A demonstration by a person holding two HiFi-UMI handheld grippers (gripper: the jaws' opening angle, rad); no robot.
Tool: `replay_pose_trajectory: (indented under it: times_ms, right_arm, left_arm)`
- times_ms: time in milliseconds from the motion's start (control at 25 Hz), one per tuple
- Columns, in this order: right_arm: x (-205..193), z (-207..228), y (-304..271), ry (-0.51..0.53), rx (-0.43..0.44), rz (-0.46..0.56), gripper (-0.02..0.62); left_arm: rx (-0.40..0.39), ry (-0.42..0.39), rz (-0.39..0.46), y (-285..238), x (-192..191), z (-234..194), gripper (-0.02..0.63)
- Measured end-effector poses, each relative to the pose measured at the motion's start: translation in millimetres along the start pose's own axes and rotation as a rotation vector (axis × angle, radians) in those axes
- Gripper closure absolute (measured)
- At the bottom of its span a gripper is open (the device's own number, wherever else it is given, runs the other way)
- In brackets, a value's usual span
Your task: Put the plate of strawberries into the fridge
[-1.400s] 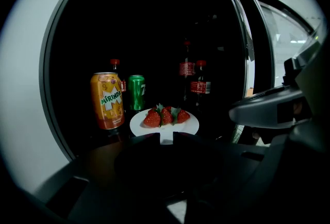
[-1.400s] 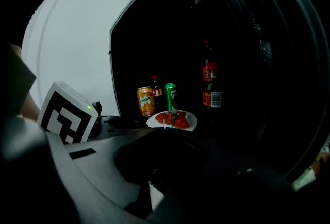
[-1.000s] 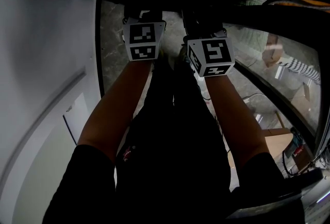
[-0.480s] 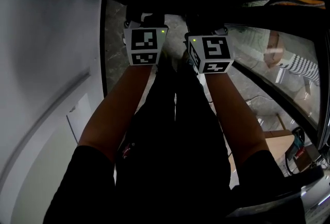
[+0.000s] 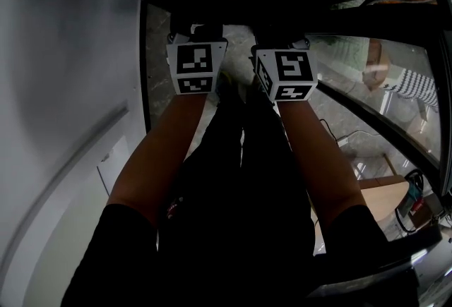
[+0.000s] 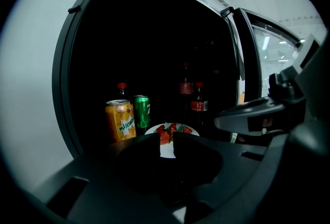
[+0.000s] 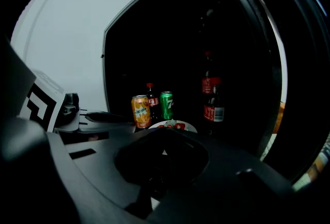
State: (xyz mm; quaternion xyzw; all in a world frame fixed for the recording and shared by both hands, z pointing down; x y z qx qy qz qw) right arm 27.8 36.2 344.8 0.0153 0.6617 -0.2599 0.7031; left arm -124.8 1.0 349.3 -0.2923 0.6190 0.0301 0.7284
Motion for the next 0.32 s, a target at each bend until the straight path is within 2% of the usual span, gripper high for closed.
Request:
replay_pose_trajectory:
  times_ms: [320]
  right_arm:
    - [3.2, -3.6, -1.1, 0.013, -0.027, 0.025, 0.591]
  left_arm:
    - [-0.006, 0.005, -0.007, 2.4, -0.7, -4.8, 0.543]
Point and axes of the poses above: the fingertips, and each gripper's own axes: y backward along the fingers, z to its right, x out of its top, the point moved 9 cm from there along y, backward along the fingers, and after that the axes turned 5 degrees about x, right-handed, at the moved point
